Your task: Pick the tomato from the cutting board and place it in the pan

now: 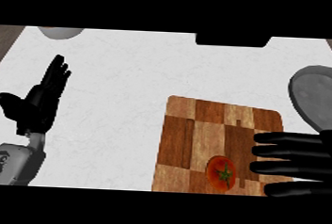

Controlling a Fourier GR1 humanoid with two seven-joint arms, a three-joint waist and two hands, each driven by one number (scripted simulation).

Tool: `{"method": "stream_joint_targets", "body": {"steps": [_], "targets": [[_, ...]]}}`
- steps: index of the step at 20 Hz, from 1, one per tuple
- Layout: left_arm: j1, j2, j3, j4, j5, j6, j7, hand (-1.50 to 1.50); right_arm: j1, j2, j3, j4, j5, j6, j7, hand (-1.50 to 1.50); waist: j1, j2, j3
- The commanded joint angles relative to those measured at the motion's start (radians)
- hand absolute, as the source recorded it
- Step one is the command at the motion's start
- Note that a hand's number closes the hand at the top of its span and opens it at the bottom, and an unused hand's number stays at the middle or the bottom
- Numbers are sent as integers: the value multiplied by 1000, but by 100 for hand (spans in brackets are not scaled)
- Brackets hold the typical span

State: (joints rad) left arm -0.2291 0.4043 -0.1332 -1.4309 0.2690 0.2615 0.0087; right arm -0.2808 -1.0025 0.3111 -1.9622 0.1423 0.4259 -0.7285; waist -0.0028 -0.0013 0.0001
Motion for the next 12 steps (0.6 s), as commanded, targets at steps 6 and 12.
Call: {"method": "stream_joint_targets", "body": {"steps": [6,12], "targets": [[18,-51,15,-42,-74,11,37,0,29,125,4,93,206,32,-14,-150,6,2,0],[-27,-44,45,-29,-80,-36,66,0,-82,196,59,175,273,111,20,-150,13,3,0]]}}
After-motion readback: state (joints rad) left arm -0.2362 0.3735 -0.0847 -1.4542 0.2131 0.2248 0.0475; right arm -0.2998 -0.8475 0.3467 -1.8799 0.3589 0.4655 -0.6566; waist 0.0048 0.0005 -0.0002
